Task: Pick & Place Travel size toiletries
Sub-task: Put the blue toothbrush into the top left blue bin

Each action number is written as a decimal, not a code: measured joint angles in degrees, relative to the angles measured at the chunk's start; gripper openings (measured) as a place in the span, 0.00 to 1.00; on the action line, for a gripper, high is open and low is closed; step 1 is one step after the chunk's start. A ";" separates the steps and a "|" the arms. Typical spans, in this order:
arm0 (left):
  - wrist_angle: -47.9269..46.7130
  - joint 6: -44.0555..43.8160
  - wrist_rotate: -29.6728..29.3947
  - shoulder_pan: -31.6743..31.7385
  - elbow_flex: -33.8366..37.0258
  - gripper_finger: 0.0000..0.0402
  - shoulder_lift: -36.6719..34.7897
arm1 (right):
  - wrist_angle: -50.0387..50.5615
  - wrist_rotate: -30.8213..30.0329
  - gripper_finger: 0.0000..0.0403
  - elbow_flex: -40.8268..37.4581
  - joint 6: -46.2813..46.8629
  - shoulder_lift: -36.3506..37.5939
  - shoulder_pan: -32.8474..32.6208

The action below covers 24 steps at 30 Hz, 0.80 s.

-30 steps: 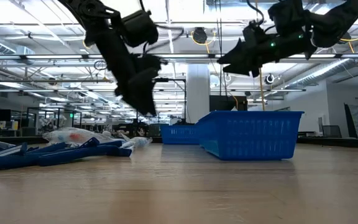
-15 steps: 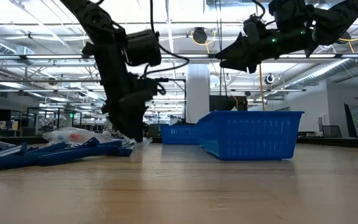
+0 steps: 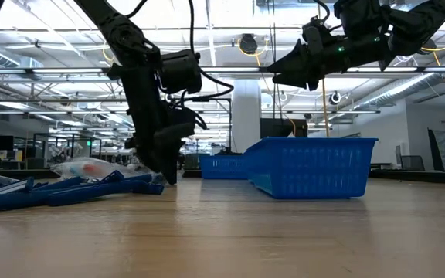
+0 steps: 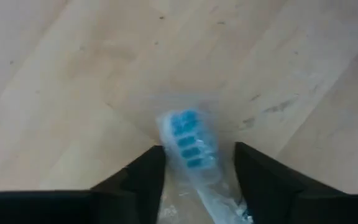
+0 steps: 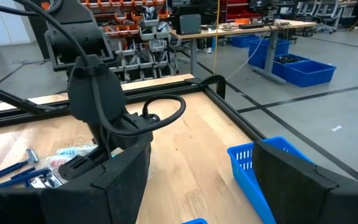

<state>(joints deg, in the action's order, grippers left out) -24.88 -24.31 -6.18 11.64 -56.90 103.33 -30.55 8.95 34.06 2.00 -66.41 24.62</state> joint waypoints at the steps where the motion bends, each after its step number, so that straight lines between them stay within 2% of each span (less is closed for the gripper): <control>1: -0.02 0.01 0.10 0.02 0.00 0.40 0.00 | 0.00 0.02 0.66 0.00 -0.06 0.00 0.00; 7: 0.56 1.78 0.09 0.02 0.00 0.14 -0.37 | 0.40 0.02 0.66 0.00 -0.27 0.00 0.00; 10: 0.22 2.74 0.25 0.04 -0.25 0.06 -0.89 | 0.80 -0.04 0.66 0.00 -0.85 0.00 0.00; 13: -0.34 3.08 0.55 -0.30 -1.06 0.05 -2.70 | 0.85 -0.06 0.66 0.00 -0.97 0.00 0.00; 19: 0.59 6.18 -0.17 -1.70 -2.75 0.10 -8.52 | 0.85 -0.09 0.66 0.00 -0.99 0.00 0.00; 24: 1.79 15.55 -7.95 -3.22 -5.67 0.08 -13.04 | 0.85 -0.11 0.66 0.00 -1.16 0.00 0.01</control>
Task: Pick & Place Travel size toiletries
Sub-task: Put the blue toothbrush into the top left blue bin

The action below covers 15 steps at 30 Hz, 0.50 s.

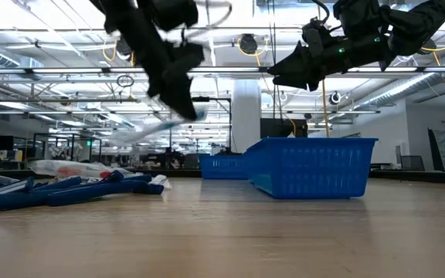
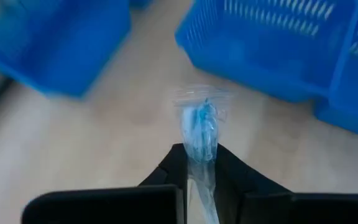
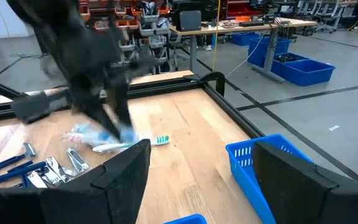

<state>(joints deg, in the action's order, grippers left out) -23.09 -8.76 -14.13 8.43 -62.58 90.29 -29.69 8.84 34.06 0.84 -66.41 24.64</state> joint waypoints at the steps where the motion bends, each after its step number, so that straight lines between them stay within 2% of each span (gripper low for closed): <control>1: 1.16 3.62 -2.78 -0.15 -0.59 0.07 -0.43 | 0.02 0.00 0.66 0.00 -0.01 0.00 0.01; 4: 7.50 15.55 -10.69 0.00 -1.69 0.07 -1.19 | 0.02 0.00 0.66 0.00 -0.02 0.00 0.01; 6: 14.61 23.60 -11.27 1.19 -1.82 0.08 -1.18 | 0.02 0.00 0.66 0.00 -0.02 0.00 0.01; 10: 27.06 35.69 -0.79 5.99 -1.83 0.09 0.83 | 0.02 0.00 0.66 0.00 -0.02 -0.01 0.01; 15: 39.42 42.73 12.06 13.33 -1.83 0.07 5.04 | 0.04 0.00 0.66 0.00 -0.02 0.00 0.01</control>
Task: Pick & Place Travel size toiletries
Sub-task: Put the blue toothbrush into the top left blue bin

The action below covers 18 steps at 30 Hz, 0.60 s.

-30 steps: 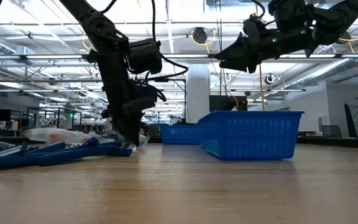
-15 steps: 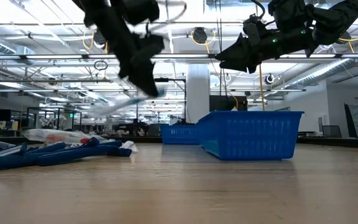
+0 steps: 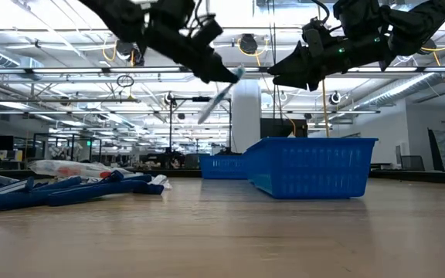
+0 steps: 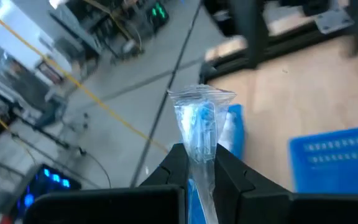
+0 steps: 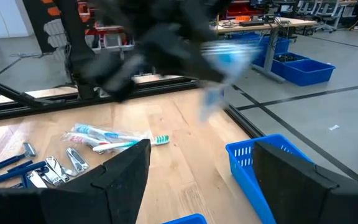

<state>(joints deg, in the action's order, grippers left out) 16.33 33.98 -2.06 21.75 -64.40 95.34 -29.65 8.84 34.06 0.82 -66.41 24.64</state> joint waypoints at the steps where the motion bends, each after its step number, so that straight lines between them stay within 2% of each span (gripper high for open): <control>1: 2.50 0.62 2.09 1.33 0.00 0.07 1.17 | -0.01 0.00 0.66 0.00 0.00 0.00 0.00; 4: 8.95 1.33 6.08 4.59 0.00 0.08 4.78 | 0.00 0.00 0.66 0.00 -0.03 0.00 0.02; 8: 14.87 0.71 6.69 7.27 0.00 0.09 9.39 | 0.00 0.00 0.66 0.00 -0.21 0.00 0.04; 18: 18.20 -0.17 6.54 8.71 0.02 0.09 15.72 | 0.01 -0.04 0.66 0.00 -0.66 0.00 0.11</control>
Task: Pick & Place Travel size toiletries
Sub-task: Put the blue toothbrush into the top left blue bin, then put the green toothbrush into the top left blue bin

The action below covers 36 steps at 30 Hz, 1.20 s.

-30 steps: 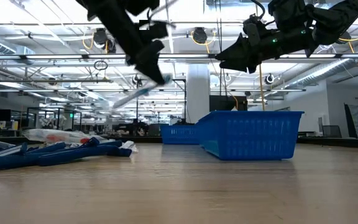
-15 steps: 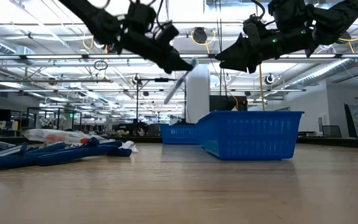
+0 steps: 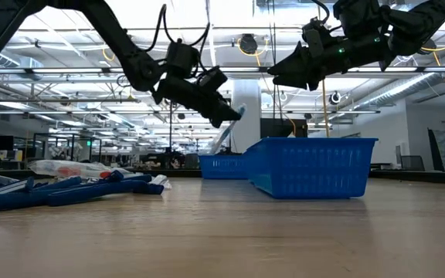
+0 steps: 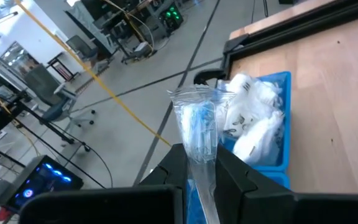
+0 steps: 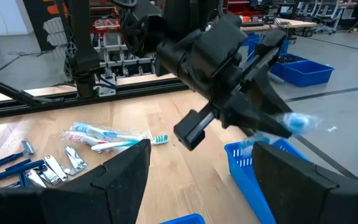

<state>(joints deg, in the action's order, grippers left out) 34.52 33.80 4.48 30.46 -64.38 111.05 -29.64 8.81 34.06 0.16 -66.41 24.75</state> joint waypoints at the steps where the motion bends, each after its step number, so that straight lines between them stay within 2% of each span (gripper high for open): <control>1: -0.02 -0.01 -0.06 0.00 0.00 0.09 0.09 | -0.01 -0.01 0.66 0.00 -0.02 0.00 0.00; 12: -0.62 -4.30 -0.57 0.04 0.00 0.09 0.10 | 0.03 -0.01 0.66 0.00 0.00 0.00 0.00; 17: -0.75 -9.16 -5.86 0.16 0.00 0.12 0.10 | 0.81 -0.01 0.66 0.00 0.00 0.00 0.00; 20: -2.22 -11.87 -6.07 0.64 0.00 0.20 0.10 | 0.82 -0.01 0.66 0.00 0.00 0.00 0.00; 25: -2.93 -15.84 -6.24 1.03 0.00 0.41 0.10 | 0.82 -0.01 0.66 0.00 0.00 0.00 0.00; 29: -2.93 -14.81 -7.61 1.03 0.00 0.56 0.10 | 0.82 -0.01 0.66 0.00 0.00 0.00 0.00; 33: -2.80 -13.60 -8.99 0.95 0.00 0.63 0.10 | 0.82 -0.01 0.66 0.00 0.01 0.00 0.00; 36: -3.25 -14.82 -13.28 0.54 0.00 0.66 -0.03 | 1.06 -0.03 0.66 0.00 0.01 0.00 0.01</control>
<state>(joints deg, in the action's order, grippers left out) 31.28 18.98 -8.80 31.00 -64.38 111.02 -28.58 8.78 34.06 0.17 -66.41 24.76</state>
